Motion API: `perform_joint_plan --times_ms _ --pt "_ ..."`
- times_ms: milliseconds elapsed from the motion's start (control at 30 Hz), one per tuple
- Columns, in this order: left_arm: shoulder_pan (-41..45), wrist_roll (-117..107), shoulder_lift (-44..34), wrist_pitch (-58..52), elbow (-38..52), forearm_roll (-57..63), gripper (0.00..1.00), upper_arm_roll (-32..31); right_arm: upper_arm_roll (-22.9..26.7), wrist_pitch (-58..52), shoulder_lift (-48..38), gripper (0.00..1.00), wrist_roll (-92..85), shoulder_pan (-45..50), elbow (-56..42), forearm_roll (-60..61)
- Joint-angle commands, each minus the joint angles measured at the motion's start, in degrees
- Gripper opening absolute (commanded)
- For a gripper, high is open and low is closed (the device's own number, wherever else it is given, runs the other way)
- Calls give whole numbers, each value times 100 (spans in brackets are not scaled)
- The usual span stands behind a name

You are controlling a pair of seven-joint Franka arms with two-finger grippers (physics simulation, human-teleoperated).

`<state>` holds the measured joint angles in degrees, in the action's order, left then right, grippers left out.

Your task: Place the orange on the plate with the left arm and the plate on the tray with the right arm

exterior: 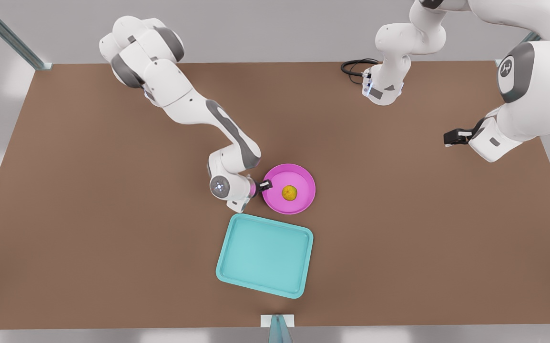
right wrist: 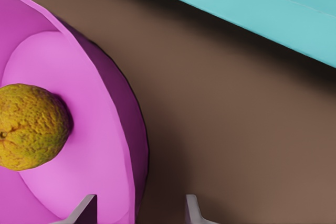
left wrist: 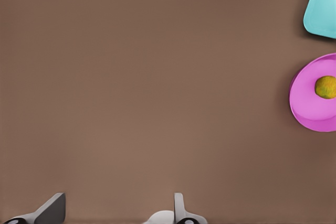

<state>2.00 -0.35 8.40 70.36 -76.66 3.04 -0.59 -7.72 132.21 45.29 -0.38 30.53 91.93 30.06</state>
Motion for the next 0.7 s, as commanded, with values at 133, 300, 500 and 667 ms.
perform_joint_plan --times_ms 133,300,500,667 --pt "2 149 -5 -13 2 -5 100 -2 -1 -55 76 68 81 32 -106 8" --pt "2 149 -14 -31 2 -5 100 -2 -10 -64 59 31 99 32 -114 8" --pt "2 149 -14 -40 2 -5 100 -2 -27 -64 -3 21 99 58 -150 43" --pt "2 149 -14 -22 2 -5 100 -2 -36 -477 -267 21 143 -108 -562 87"
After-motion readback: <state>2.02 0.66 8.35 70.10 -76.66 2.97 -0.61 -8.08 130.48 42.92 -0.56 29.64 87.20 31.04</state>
